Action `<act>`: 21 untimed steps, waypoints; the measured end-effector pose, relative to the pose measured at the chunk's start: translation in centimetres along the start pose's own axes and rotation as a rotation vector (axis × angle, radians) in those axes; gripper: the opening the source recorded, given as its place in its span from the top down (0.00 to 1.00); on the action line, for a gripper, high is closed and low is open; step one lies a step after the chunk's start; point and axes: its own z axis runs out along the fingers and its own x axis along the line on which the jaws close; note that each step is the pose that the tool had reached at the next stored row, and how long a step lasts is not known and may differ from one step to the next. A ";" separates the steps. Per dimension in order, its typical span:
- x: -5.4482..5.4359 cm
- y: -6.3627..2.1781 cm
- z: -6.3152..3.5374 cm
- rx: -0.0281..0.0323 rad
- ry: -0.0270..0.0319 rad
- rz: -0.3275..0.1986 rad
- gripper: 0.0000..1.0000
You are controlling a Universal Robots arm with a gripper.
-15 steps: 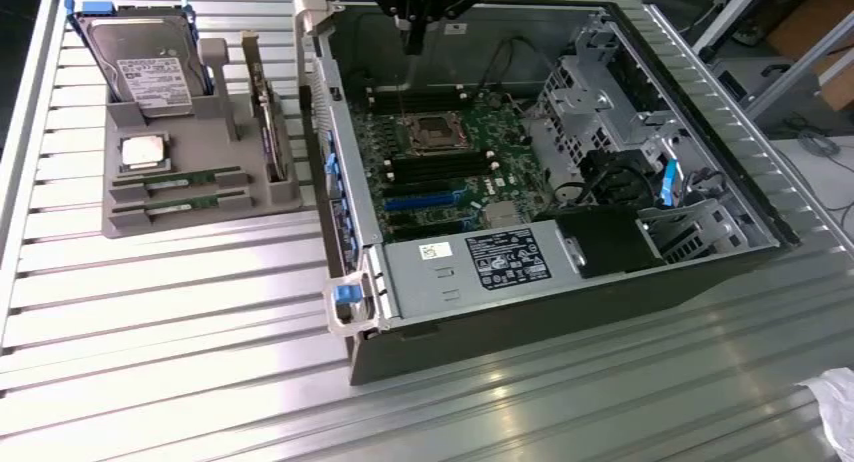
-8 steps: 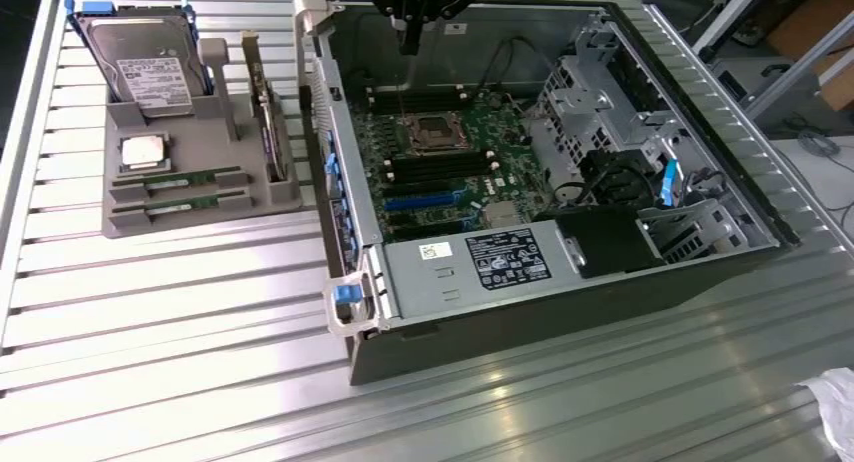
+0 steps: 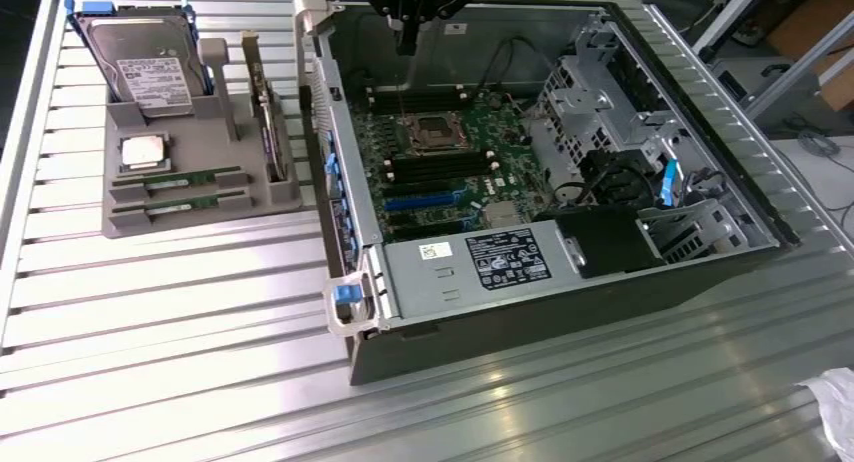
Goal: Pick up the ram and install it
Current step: 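Reach for the ram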
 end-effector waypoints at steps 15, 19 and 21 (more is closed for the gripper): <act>0.8 -0.06 -0.02 0.0000 0.0000 0.000 0.89; 1.1 -0.09 -0.03 0.0000 0.0000 0.000 0.89; 1.3 -0.10 -0.04 0.0000 0.0000 0.000 0.89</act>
